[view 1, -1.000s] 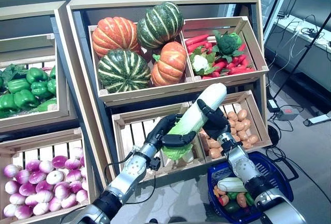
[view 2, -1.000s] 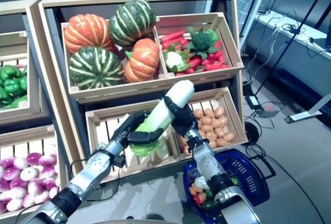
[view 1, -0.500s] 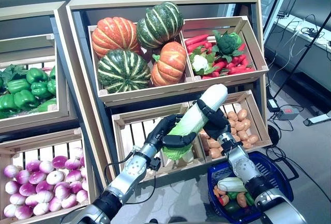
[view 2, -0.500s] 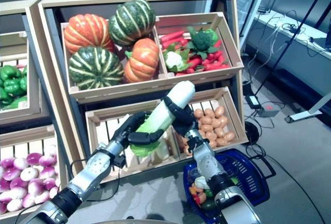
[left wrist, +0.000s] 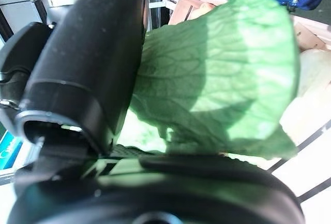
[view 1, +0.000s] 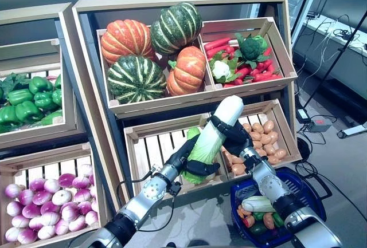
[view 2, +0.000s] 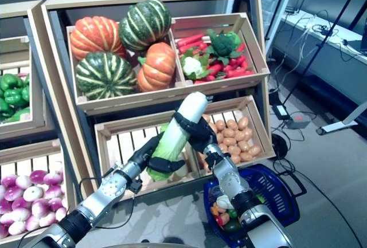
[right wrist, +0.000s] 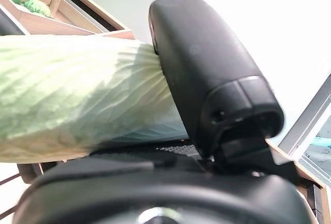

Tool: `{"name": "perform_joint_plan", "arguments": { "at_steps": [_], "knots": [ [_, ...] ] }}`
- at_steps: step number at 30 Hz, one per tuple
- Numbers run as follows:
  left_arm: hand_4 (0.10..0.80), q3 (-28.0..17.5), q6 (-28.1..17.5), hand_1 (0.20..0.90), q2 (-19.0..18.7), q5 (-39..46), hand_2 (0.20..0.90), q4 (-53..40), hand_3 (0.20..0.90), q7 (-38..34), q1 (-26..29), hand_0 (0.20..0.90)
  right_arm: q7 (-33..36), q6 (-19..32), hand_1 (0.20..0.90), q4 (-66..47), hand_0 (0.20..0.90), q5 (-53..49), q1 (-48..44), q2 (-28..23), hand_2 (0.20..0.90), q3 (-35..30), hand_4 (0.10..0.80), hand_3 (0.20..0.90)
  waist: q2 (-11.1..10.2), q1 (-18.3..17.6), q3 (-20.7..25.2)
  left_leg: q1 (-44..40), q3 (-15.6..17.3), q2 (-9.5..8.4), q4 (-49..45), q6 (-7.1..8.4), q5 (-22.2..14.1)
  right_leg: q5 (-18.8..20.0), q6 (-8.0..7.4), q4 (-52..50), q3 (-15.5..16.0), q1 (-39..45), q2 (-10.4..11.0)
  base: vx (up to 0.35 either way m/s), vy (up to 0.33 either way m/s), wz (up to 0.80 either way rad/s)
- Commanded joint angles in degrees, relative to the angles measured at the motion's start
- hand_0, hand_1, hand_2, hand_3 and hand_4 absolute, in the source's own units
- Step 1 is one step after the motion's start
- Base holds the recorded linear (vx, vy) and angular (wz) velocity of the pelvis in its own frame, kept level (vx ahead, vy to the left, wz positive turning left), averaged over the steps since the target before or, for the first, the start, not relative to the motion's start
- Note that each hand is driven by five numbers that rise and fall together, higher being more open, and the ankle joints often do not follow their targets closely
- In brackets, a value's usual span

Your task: Put vegetables into the basket

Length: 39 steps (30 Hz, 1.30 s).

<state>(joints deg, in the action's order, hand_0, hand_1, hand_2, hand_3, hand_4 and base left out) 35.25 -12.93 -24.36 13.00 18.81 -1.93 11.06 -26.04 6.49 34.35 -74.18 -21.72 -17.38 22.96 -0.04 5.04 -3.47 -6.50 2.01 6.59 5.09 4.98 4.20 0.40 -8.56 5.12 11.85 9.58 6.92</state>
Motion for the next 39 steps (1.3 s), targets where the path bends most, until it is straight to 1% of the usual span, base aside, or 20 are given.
{"name": "perform_joint_plan", "arguments": {
  "at_steps": [1, 7, 10, 13, 21, 24, 29, 32, 34, 39],
  "knots": [
    [0.800, 2.0, -4.0, 0.900, 0.6, -4.2, 0.900, 1.2, 0.900, 0.6, 4.4, 0.900, -3.6, 4.0, 0.300, -7.0, 0.300, -0.2, -13.7, 1.7, 0.300, -6.8, 0.400, 0.300, -1.5, -0.6, 0.8, -2.2, 2.2, -0.83, -0.1, -1.46, -5.4, 1.3, 2.78, -0.1, -0.5, -0.1, 1.1, 0.000, 0.000, 0.00],
    [0.800, 0.6, -3.7, 0.900, -1.5, -10.9, 0.900, 4.6, 0.900, -2.0, 3.5, 0.900, -2.2, 4.8, 0.300, -4.4, 0.300, 1.0, -12.3, -3.1, 0.300, -9.5, 0.400, 0.300, -1.6, -1.2, 0.6, -2.2, 2.6, -0.53, -0.1, -1.27, -5.3, 1.6, 2.57, -0.1, -0.8, -0.5, 0.9, 0.000, 0.000, 0.00],
    [0.800, 0.1, -2.9, 0.900, -1.8, -11.8, 0.900, 6.6, 0.900, -2.9, 3.6, 0.900, -1.2, 5.8, 0.300, -3.2, 0.300, 2.2, -11.8, -4.5, 0.300, -10.5, 0.400, 0.300, -1.7, -1.6, 0.5, -2.2, 2.9, -0.37, -0.1, -1.19, -5.2, 1.7, 2.52, -0.1, -1.1, -0.7, 0.8, -0.025, -0.002, -0.04],
    [0.800, -1.3, -2.3, 0.900, -2.2, -13.7, 0.900, 10.7, 0.900, -3.7, 3.6, 0.900, 0.1, 7.2, 0.300, -0.9, 0.300, 3.1, -10.6, -7.6, 0.300, -13.0, 0.400, 0.300, -1.7, -2.3, 0.2, -2.4, 3.6, -0.01, -0.1, -1.03, -5.1, 1.9, 2.40, -0.1, -1.5, -0.9, 0.7, -0.026, -0.009, -0.08],
    [0.800, -4.1, -2.6, 0.900, -3.4, -15.9, 0.900, 16.0, 0.900, -4.9, 3.9, 0.900, 2.1, 9.9, 0.300, 2.9, 0.300, 4.2, -8.2, -11.9, 0.300, -18.0, 0.400, 0.300, -1.6, -3.8, -0.4, -2.9, 4.8, 0.69, -0.1, -0.72, -4.9, 2.2, 2.28, -0.1, -2.7, -1.1, 0.4, -0.025, -0.009, -0.10],
    [0.800, -4.6, -2.6, 0.900, -3.5, -16.0, 0.900, 16.7, 0.900, -5.5, 4.3, 0.900, 2.8, 10.7, 0.300, 3.4, 0.300, 4.7, -7.6, -12.4, 0.300, -19.0, 0.400, 0.300, -1.5, -4.2, -0.6, -3.0, 5.1, 0.81, -0.1, -0.63, -4.9, 2.2, 2.26, -0.1, -3.1, -1.2, 0.3, -0.031, -0.002, -0.14],
    [0.800, -6.1, -2.7, 0.900, -3.2, -15.4, 0.900, 16.7, 0.900, -7.3, 4.4, 0.900, 6.2, 11.3, 0.300, 4.4, 0.300, 6.3, -4.9, -13.5, 0.300, -21.1, 0.400, 0.300, -1.4, -5.1, -0.8, -3.1, 5.6, 1.01, -0.1, -0.57, -4.9, 2.3, 2.22, -0.1, -3.8, -1.4, 0.1, -0.026, 0.000, -0.09],
    [0.800, -7.1, -2.1, 0.900, -2.8, -14.9, 0.900, 16.3, 0.900, -8.9, 4.4, 0.900, 7.7, 12.3, 0.300, 6.1, 0.300, 5.8, -2.7, -13.3, 0.300, -23.0, 0.400, 0.300, -1.5, -5.5, -1.1, -3.2, 6.1, 1.17, -0.1, -0.54, -4.9, 2.5, 2.16, -0.1, -4.2, -1.6, 0.1, -0.037, -0.010, -0.08],
    [0.800, -7.7, -1.7, 0.900, -2.4, -13.8, 0.900, 16.2, 0.900, -9.7, 4.6, 0.900, 10.0, 12.8, 0.300, 7.7, 0.300, 5.6, -1.2, -13.1, 0.300, -24.5, 0.400, 0.300, -1.5, -5.9, -1.4, -3.3, 6.4, 1.21, -0.1, -0.55, -4.9, 2.6, 2.08, -0.1, -4.4, -1.7, 0.1, -0.027, -0.007, -0.06],
    [0.800, -8.9, -1.0, 0.900, -1.1, -11.4, 0.900, 16.7, 0.900, -10.2, 4.3, 0.900, 13.3, 14.1, 0.300, 10.7, 0.300, 5.8, 1.7, -12.3, 0.300, -27.4, 0.400, 0.300, -1.5, -6.7, -1.6, -3.6, 7.0, 1.23, -0.1, -0.68, -5.0, 2.9, 2.05, -0.1, -5.1, -1.7, 0.0, 0.004, -0.007, -0.08]
  ]
}}
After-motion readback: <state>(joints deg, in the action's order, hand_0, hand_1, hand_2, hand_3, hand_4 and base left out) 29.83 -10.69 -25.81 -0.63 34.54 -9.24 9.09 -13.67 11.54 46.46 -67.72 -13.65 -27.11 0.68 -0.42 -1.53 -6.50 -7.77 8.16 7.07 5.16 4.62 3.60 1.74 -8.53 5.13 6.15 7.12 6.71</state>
